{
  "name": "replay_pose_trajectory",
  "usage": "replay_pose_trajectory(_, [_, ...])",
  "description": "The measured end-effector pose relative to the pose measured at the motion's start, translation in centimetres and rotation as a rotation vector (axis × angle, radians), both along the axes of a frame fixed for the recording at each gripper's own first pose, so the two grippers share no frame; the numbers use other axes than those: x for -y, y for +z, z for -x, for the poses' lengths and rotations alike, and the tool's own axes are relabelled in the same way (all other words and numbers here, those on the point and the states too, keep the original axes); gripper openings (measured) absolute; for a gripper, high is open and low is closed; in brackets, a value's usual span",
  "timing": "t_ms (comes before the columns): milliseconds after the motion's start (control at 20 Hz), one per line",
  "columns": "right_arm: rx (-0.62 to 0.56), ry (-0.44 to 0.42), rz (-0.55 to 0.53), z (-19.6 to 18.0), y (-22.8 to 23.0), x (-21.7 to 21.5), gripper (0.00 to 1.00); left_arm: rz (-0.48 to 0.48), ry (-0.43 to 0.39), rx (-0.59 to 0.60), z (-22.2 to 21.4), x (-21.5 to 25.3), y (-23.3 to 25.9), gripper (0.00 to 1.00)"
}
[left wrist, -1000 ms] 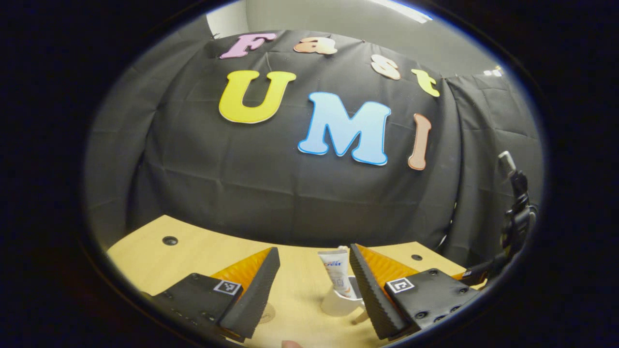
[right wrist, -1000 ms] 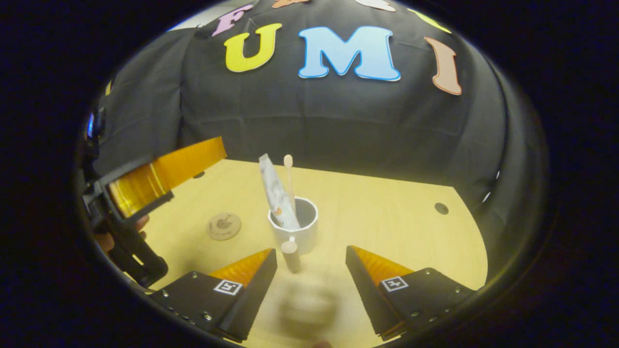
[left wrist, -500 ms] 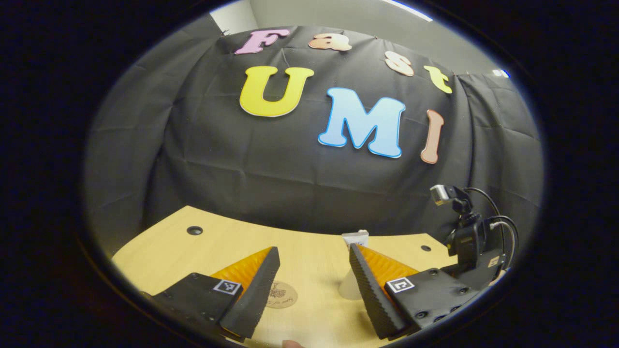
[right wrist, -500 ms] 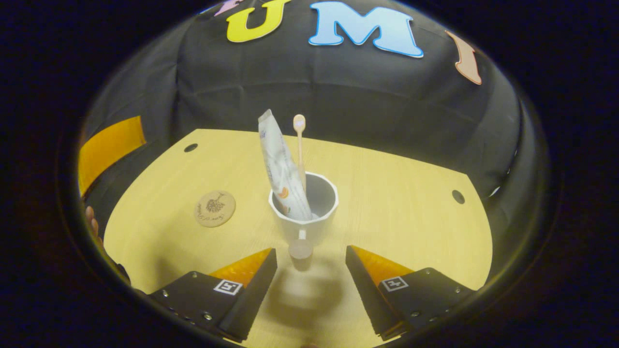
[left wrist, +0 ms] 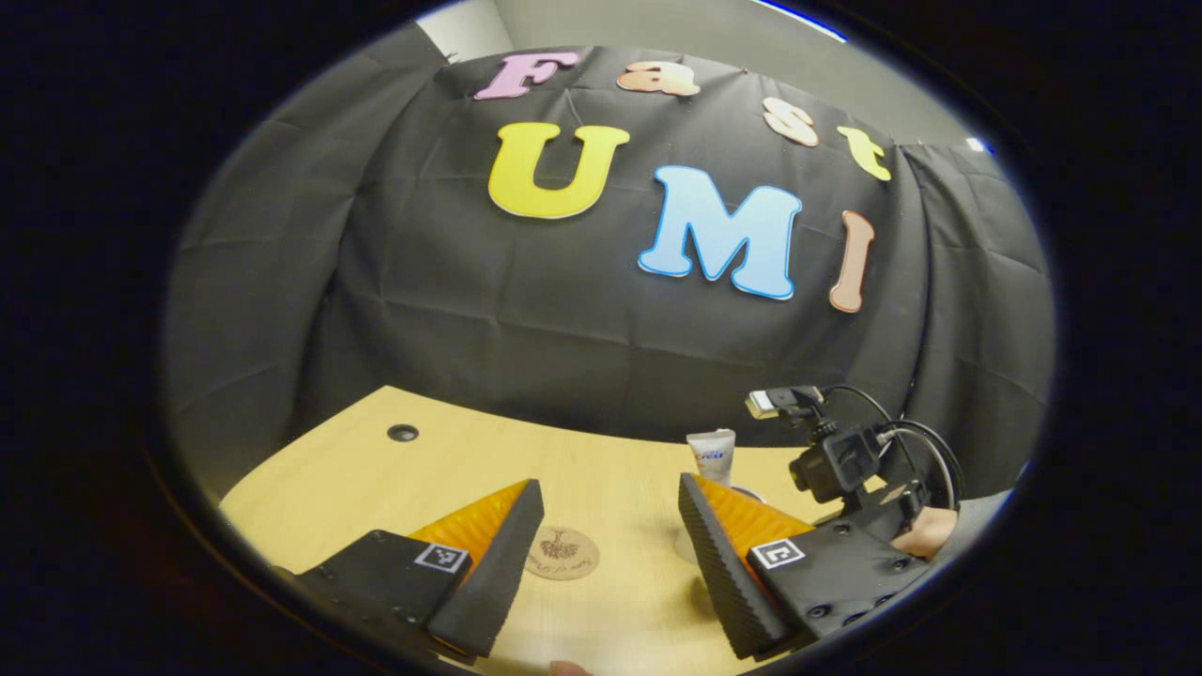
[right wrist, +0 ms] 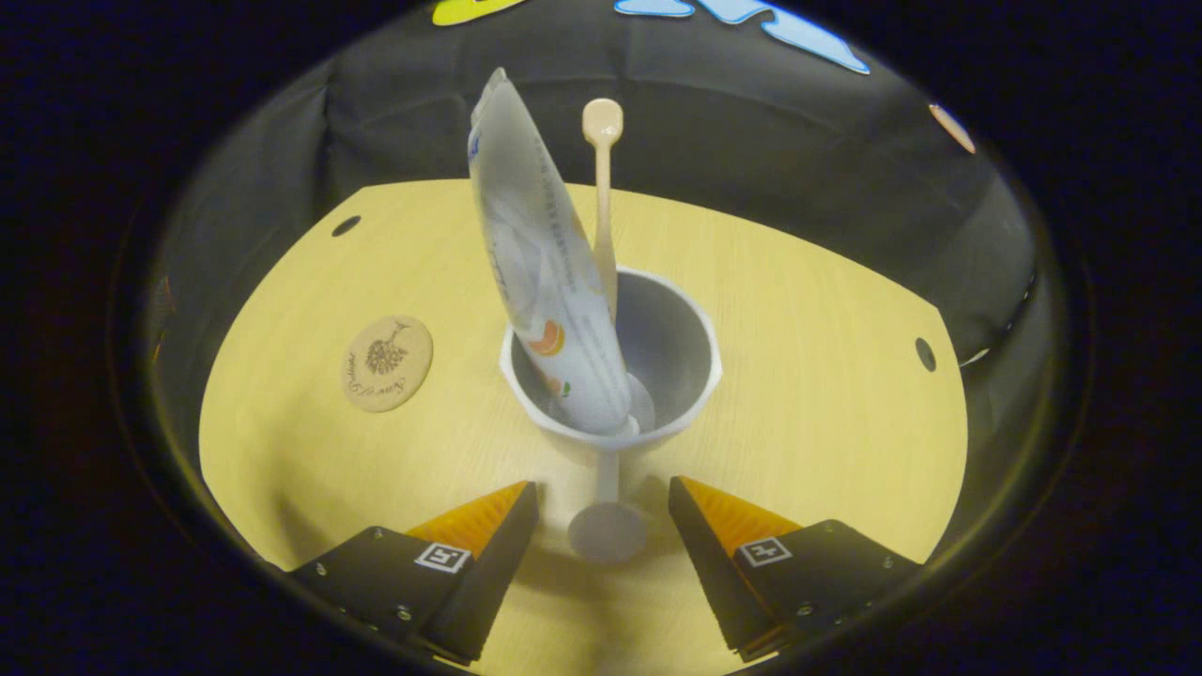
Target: Put the toothbrush and toothpaste on the desktop into the cup, then pick up the cup and place it on the coaster on the desktop.
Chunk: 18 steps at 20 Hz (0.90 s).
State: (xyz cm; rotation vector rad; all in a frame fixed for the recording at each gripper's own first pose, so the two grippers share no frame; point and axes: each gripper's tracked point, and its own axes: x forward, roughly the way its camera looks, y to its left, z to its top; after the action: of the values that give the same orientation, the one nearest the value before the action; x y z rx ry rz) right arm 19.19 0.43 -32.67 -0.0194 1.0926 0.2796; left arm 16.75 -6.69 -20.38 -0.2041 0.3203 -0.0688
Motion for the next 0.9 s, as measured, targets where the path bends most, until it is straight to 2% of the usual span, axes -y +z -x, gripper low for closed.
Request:
replay_pose_trajectory(100, [-0.021,-0.004,-0.001,-0.3,-0.2,-0.2,0.87,0.009,0.008,-0.015,0.3,-0.4,-0.5,0.93])
replay_pose_trajectory(150, [-0.032,-0.005,-0.01,-0.5,-0.1,-0.4,0.82,0.011,0.014,-0.021,0.4,-0.7,-0.7,0.93])
replay_pose_trajectory(200, [-0.039,-0.01,-0.006,-0.6,-0.2,-0.4,0.82,0.014,0.021,-0.025,0.5,-1.0,-0.9,0.93])
replay_pose_trajectory(300, [-0.051,-0.008,-0.009,-0.8,-0.3,-0.6,0.72,0.022,0.032,-0.031,0.7,-1.6,-0.9,0.93])
replay_pose_trajectory(400, [-0.052,-0.004,0.009,-0.9,-0.8,-0.4,0.71,0.021,0.041,-0.034,0.7,-2.0,-1.1,0.93])
replay_pose_trajectory(450, [-0.054,-0.004,0.01,-1.0,-0.8,-0.4,0.62,0.018,0.045,-0.037,0.8,-2.2,-1.3,0.93])
replay_pose_trajectory(500, [-0.062,-0.005,0.004,-0.9,-0.9,-0.6,0.58,0.019,0.047,-0.039,0.8,-2.3,-1.3,0.94])
replay_pose_trajectory(600, [-0.069,-0.009,0.007,-1.0,-1.2,-0.5,0.58,0.023,0.05,-0.044,0.9,-2.5,-1.3,0.93])
replay_pose_trajectory(650, [-0.073,-0.005,0.002,-1.0,-1.2,-0.5,0.49,0.022,0.052,-0.044,1.0,-2.6,-1.4,0.93])
replay_pose_trajectory(750, [-0.072,-0.016,0.014,-1.3,-0.9,-0.1,0.49,0.024,0.054,-0.049,1.1,-2.8,-1.5,0.94])
replay_pose_trajectory(850, [-0.083,-0.027,-0.007,-0.8,-1.1,-0.2,0.31,0.026,0.056,-0.055,1.1,-2.8,-1.7,0.94])
replay_pose_trajectory(900, [-0.081,-0.027,-0.009,-1.0,-1.4,-0.3,0.3,0.029,0.056,-0.059,1.1,-2.8,-1.8,0.93])
